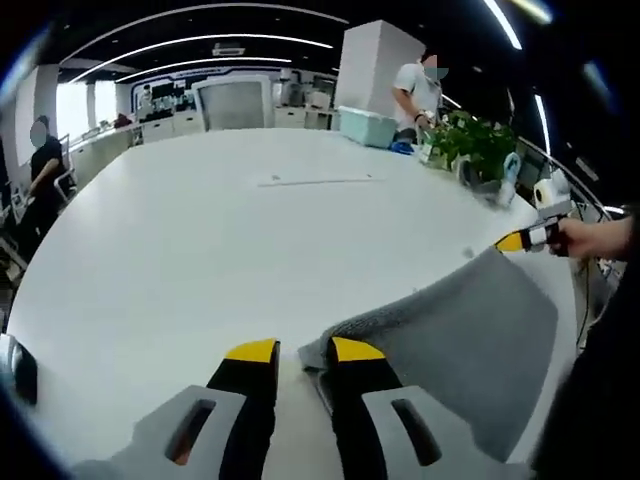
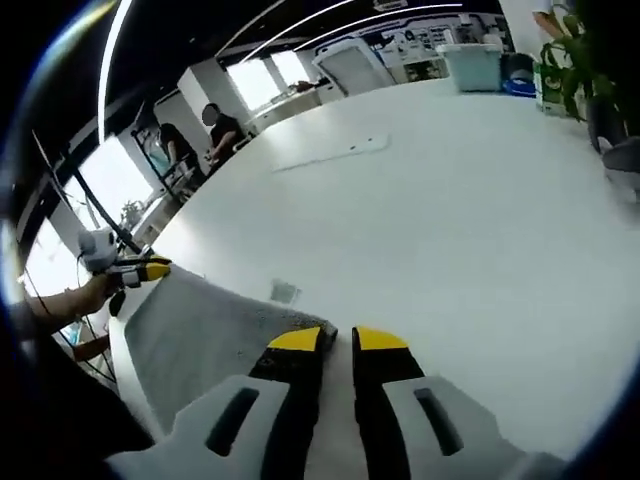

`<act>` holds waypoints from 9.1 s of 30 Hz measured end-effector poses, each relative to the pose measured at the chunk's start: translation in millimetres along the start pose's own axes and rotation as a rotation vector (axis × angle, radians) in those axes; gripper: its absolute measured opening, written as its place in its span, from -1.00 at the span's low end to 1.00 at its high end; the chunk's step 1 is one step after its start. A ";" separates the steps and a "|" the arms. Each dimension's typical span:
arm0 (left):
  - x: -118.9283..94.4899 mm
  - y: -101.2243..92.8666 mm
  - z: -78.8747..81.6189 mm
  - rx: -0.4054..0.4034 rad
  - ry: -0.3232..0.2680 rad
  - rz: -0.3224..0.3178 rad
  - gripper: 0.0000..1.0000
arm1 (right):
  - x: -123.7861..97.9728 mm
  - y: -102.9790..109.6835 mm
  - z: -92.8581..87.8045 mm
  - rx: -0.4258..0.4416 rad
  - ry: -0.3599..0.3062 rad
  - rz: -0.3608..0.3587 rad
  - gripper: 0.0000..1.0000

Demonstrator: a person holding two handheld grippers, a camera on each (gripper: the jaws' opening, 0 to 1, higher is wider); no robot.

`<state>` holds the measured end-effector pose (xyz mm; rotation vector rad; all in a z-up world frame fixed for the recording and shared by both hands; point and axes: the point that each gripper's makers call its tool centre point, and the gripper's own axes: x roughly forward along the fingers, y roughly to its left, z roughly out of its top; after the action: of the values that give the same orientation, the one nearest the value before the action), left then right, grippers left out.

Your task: Fold the towel on the table until its edges align and the towel forms a compact rectangular stack.

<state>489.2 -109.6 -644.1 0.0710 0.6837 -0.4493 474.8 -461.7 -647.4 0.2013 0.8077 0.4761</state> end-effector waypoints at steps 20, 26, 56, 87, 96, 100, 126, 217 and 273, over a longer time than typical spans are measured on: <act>-13.7 18.8 8.7 -0.019 -0.038 0.052 -0.63 | -4.8 8.3 22.7 -0.079 -0.079 0.022 -0.93; -16.2 -40.3 19.2 0.010 -0.061 -0.099 -0.72 | 0.6 34.1 29.6 -0.160 -0.082 0.089 -1.00; -4.0 -243.6 -43.6 1.004 0.176 -0.516 -0.98 | 55.7 114.1 -26.9 -1.042 0.333 0.158 -1.00; -4.6 -245.3 -49.4 1.152 0.401 -0.488 -0.98 | 60.0 110.7 -29.0 -0.989 0.819 0.023 -1.00; -11.2 -241.0 -57.1 1.223 0.485 -0.394 -0.98 | 53.9 109.9 -34.2 -0.929 0.829 -0.004 -1.00; -13.2 -237.9 -57.6 1.220 0.506 -0.373 -0.98 | 50.1 110.1 -37.4 -0.915 0.838 0.006 -1.00; -20.2 -233.5 -60.1 0.900 0.546 -0.159 -0.98 | 31.7 104.9 -51.0 -1.053 0.811 0.097 -1.00; -24.1 -241.0 -65.2 0.627 0.481 -0.214 -0.98 | -63.3 109.5 -138.1 -0.829 0.685 0.149 -1.00; -40.7 -245.4 -73.6 0.679 0.198 -0.256 -0.98 | -83.2 128.5 -157.2 -0.939 0.039 0.263 -1.00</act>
<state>313.7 -300.3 -655.8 0.6814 0.7118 -0.9163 267.5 -390.1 -655.5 -0.5809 0.5253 1.0577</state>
